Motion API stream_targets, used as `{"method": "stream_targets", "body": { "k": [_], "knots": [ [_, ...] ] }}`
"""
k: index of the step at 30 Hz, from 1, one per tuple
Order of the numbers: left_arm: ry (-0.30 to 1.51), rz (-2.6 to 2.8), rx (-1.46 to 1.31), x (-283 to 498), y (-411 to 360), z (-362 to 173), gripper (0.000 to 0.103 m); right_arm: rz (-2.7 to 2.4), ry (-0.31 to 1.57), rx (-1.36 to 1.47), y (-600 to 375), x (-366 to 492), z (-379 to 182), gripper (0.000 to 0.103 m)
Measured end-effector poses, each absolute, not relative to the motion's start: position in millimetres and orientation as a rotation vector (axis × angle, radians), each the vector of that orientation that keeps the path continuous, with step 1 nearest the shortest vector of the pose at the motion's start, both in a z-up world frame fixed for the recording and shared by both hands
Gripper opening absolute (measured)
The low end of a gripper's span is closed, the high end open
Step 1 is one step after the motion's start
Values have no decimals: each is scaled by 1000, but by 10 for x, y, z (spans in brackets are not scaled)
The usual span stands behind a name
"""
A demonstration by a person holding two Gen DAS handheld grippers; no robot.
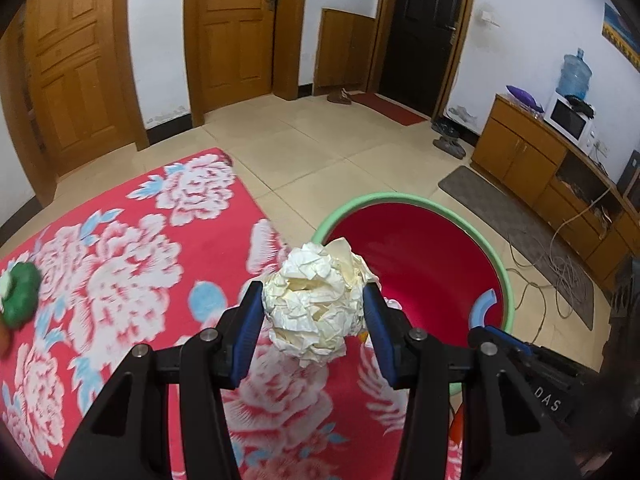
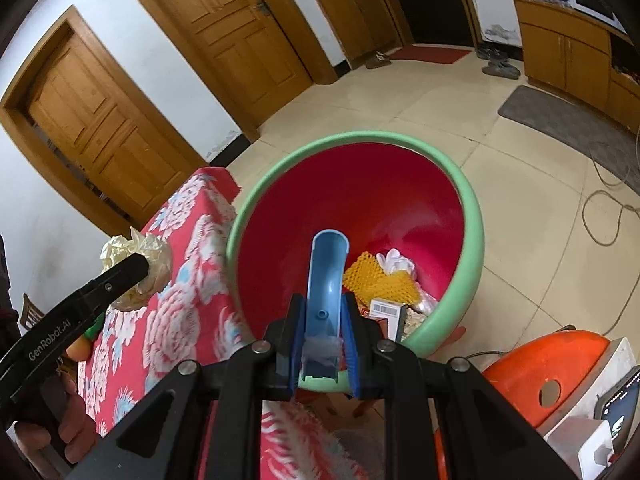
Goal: Collect trash
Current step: 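Carry the paper ball and blue piece over the red bin with both tools, then open both tools to drop the paper ball and blue piece into the bin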
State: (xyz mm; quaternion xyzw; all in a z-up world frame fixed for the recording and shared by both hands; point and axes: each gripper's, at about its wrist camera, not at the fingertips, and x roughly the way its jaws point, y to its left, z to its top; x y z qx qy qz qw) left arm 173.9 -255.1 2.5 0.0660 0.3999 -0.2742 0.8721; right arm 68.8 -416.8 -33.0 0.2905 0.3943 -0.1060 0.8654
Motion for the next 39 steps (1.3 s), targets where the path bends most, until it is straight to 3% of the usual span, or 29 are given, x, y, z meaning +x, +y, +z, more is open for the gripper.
{"method": "stream_targets", "body": {
  "k": [9, 22, 30, 39],
  "knots": [
    [854, -604, 165, 1798, -2816, -100, 50, -257, 828, 641, -4297, 706, -443, 24],
    [862, -633, 170, 1825, -2941, -140, 51, -289, 788, 655, -4322, 510, -303, 45],
    [854, -645, 177, 1777, -2983, -126, 64, -308, 784, 670, -4366, 430, -282, 59],
    [854, -610, 152, 1736, -2816, 5, 65, -310, 775, 665, -4338, 395, -228, 66]
  ]
}}
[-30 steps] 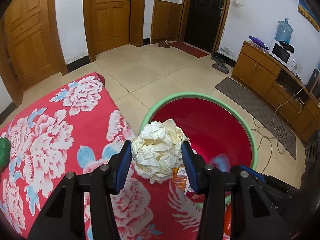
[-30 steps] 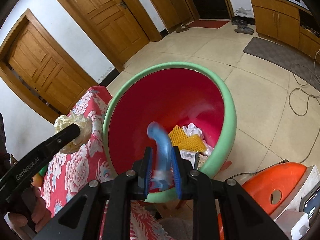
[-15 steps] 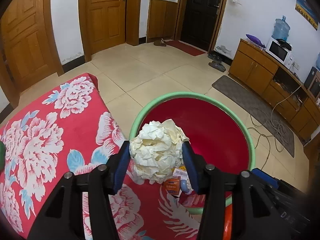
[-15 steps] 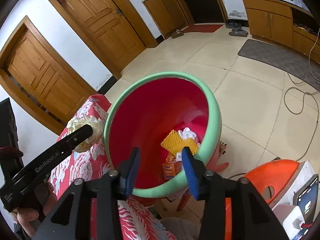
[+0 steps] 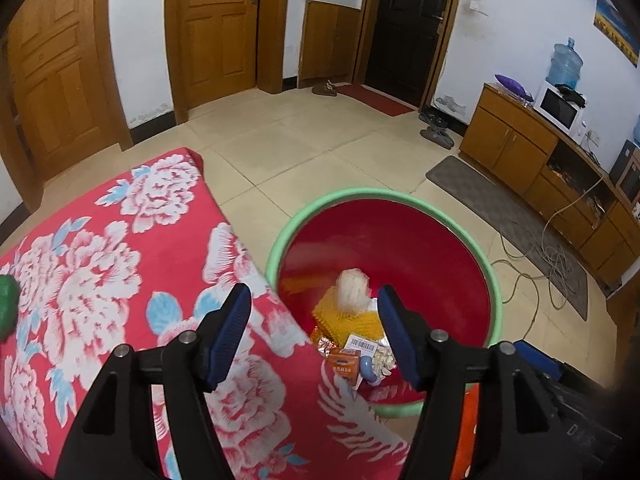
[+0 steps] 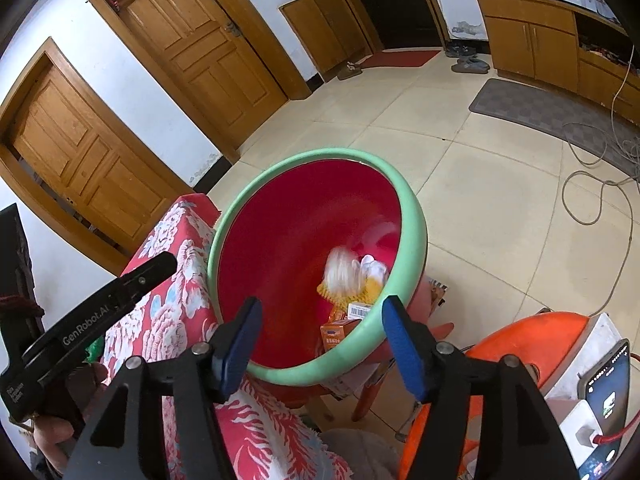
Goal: Collect trash
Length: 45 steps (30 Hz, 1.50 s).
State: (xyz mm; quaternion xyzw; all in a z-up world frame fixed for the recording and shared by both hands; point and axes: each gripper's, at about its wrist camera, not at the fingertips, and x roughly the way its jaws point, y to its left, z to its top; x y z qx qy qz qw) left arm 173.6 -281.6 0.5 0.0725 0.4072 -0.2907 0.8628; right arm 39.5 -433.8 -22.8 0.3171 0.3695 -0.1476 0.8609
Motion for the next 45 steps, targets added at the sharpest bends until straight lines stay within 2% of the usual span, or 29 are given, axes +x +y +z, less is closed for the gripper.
{"method": "stream_targets", "body": {
  "k": [19, 31, 35, 45],
  "knots": [
    [781, -411, 61, 1125, -1692, 595, 66, -169, 678, 550, -3675, 93, 419, 75],
    [727, -268, 33, 621, -1071, 784, 73, -77, 646, 485, -3240, -107, 636, 80],
    [711, -221, 16, 456, -874, 817, 77, -54, 641, 461, -3105, -160, 671, 88],
    [720, -129, -14, 270, -586, 748, 77, 3, 643, 392, -2755, -279, 659, 96]
  ]
}}
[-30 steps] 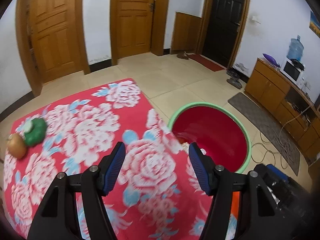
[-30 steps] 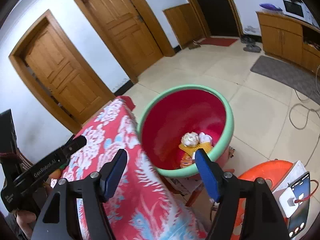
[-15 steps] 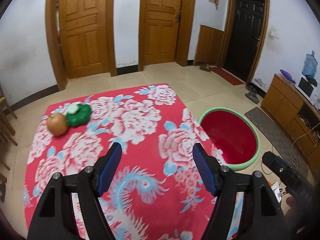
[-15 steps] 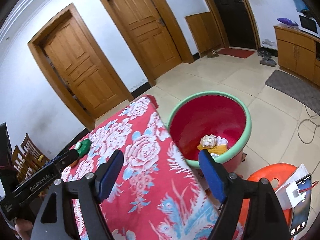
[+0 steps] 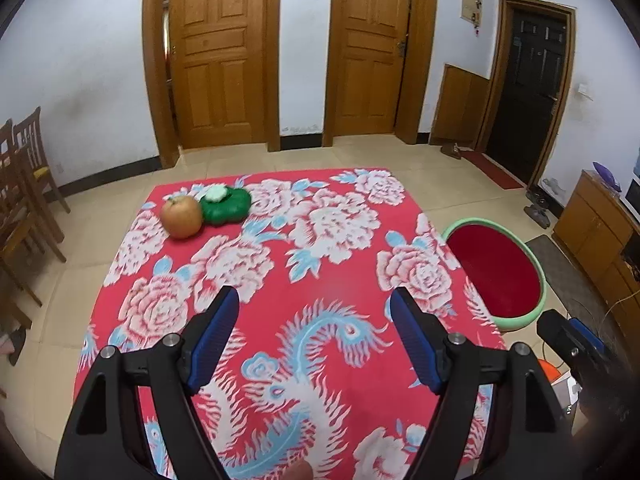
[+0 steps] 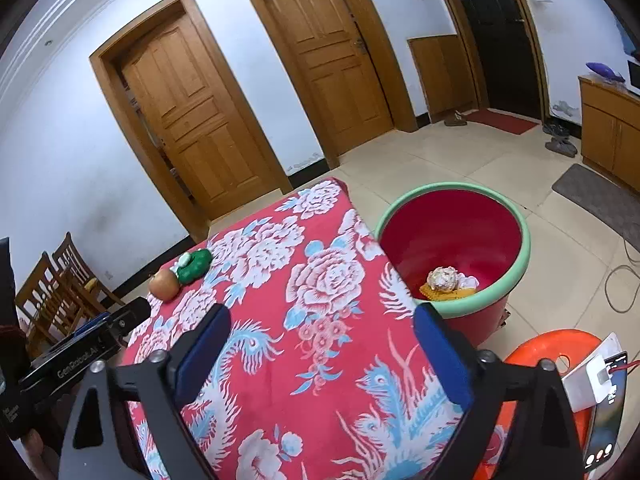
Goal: Collect trash
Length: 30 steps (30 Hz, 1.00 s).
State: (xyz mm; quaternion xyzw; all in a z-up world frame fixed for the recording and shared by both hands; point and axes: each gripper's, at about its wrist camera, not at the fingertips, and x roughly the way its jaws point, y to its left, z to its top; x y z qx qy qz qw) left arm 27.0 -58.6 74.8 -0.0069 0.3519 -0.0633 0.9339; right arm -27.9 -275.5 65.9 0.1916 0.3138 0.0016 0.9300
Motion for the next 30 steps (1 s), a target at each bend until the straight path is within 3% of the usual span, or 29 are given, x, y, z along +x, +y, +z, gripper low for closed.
{"method": "stream_targets", "body": {
  "k": [30],
  "knots": [
    [753, -77, -9, 250, -483, 515, 77, 2, 666, 349, -2592, -316, 473, 98]
  ]
}}
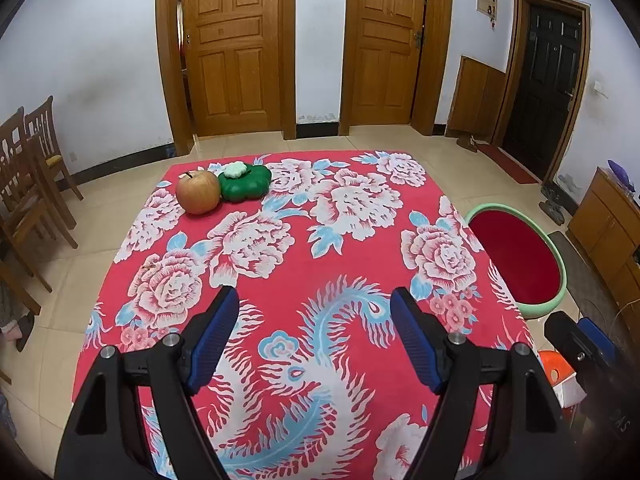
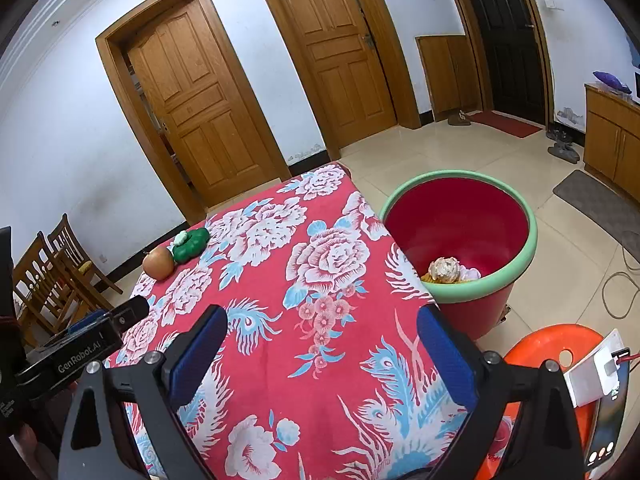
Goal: Collect trash
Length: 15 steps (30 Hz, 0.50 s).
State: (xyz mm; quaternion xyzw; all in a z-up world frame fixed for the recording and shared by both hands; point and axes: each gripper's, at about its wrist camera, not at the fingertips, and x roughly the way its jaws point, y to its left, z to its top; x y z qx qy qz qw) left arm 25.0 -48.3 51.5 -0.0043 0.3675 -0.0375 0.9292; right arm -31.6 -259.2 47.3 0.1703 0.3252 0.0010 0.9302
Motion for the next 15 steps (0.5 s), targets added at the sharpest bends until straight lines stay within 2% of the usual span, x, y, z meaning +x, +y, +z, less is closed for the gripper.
{"method": "stream_targets", "body": {
  "k": [15],
  "knots": [
    [763, -76, -13, 256, -476, 488, 77, 1, 671, 357, -2603, -314, 434, 98]
  ]
}}
